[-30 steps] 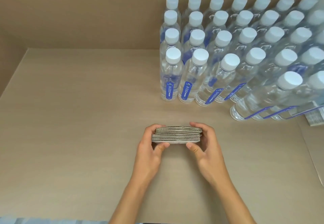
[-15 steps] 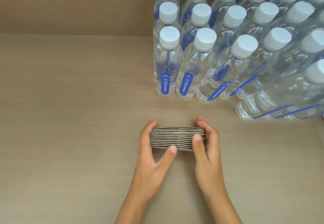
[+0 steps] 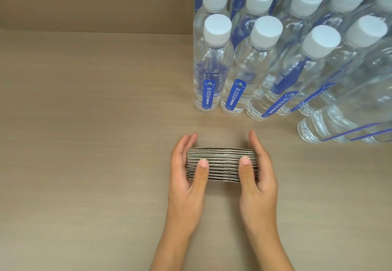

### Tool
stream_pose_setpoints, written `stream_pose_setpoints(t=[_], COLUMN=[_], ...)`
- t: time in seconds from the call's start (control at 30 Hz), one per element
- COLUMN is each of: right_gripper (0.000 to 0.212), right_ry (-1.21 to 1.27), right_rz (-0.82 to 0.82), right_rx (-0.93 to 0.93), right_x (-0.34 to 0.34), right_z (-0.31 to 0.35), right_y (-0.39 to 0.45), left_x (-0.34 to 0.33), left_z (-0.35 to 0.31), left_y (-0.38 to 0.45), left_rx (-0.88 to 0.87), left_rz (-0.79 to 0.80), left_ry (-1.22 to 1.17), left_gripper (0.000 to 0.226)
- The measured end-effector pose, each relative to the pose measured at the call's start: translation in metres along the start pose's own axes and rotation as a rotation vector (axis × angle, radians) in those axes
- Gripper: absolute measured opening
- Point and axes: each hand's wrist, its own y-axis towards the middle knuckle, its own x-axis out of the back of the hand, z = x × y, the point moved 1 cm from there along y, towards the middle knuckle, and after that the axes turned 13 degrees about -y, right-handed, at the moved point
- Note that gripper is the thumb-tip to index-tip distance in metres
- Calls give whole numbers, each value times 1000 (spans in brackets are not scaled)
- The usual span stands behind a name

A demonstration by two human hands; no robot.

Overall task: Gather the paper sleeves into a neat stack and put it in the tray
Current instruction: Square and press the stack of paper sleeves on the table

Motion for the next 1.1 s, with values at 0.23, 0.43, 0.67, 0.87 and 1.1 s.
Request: stream_pose_setpoints(t=[0.23,0.43,0.67,0.87,1.1], right_gripper=[59,53,27,10,29], right_ry=[72,98,4,22,21], right_rz=[9,-10,-93,-98,-57], right_rx=[15,1,-23,-10,-13], right_x=[2,0,-3,-6,-6], right_z=[0,0,3,5,8], right_y=[0,3,5,7,6], left_x=[0,0,-6,-8,-8], left_z=[-1,0,2,5,6], left_y=[2,5,8,8,10], left_rx=[-12,27,-3,-50,-71], left_rz=[11,7,-75,-72,-63], left_ry=[-30,-79,10,-4,50], left_gripper=[49,48,31,16,21])
